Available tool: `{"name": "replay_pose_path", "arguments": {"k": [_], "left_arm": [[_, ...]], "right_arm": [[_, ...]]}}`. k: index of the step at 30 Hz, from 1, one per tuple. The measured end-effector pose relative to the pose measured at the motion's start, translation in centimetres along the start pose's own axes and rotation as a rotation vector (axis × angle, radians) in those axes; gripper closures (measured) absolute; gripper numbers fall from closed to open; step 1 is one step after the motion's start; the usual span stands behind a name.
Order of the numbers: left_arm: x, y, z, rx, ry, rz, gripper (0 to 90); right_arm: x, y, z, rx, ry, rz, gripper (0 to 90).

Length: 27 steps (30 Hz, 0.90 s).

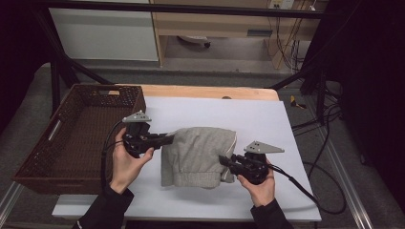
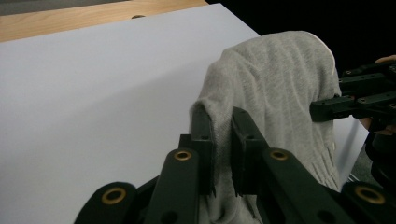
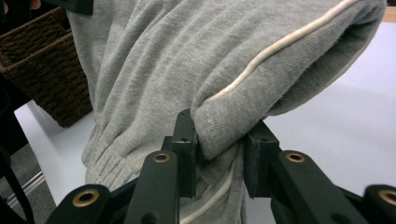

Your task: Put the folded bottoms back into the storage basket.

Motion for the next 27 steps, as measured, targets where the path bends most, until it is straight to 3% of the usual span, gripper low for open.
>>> {"name": "replay_pose_path", "arguments": {"k": [27], "left_arm": [[-0.5,2.2,3.2,0.007,0.017,-0.019,81.4]], "right_arm": [[-1.5,3.1,-0.8,0.056,0.009,0.038,70.5]]}}
Point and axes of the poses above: each handheld gripper's, and its own axes: z roughly backward along the jaws, y roughly out of its top, x roughly to its right, the point moved 5 cm from there along -z, roughly forward along the jaws, and after that the axes turned 9 degrees about z, right-handed, at the moved point
